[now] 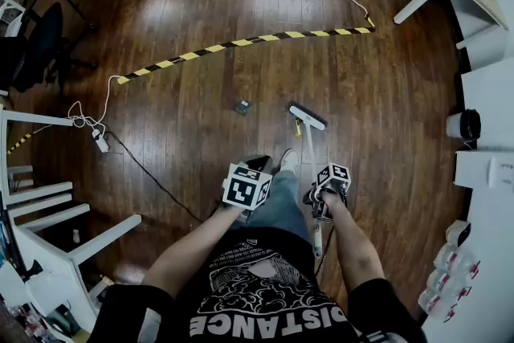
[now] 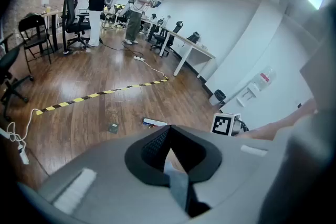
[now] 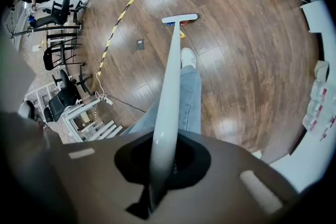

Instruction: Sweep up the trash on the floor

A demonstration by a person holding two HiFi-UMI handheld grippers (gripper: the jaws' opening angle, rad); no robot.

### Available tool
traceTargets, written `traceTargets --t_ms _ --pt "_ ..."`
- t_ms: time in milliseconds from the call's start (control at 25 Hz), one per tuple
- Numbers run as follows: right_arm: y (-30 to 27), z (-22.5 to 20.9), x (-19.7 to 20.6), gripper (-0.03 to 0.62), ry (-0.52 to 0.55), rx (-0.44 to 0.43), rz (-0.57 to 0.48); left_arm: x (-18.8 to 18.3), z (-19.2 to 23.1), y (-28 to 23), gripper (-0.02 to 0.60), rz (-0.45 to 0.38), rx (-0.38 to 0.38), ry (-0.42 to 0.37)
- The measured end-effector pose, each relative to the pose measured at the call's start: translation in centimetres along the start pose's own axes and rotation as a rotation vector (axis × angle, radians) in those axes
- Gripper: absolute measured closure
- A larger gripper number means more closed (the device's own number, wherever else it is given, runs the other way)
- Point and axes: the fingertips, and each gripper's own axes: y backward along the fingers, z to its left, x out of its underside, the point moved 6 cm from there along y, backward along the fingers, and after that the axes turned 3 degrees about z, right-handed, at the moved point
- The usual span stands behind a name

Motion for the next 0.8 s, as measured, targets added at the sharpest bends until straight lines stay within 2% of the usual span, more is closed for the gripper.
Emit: traceTargets --t_ms 200,440,640,800 --pt "-1.7 0.4 2.2 0.594 -0.015 -0.009 -0.012 2.2 1.2 1.3 0.575 0.001 -0.001 0.009" --pt "-1.2 0.7 2.5 0.594 -0.006 0.040 -0.055 2.9 1.5 1.9 0.575 -0.025 0.008 0.024" --pt "-0.2 0.6 3.4 0.594 0.054 0.121 -0.063 2.6 1.3 2.0 0.575 -0.049 0.019 0.043" --pt "0.1 0.7 4.4 0.594 0.150 0.190 -0.049 2.4 1.4 2.2 0.575 -0.072 0.021 0.068"
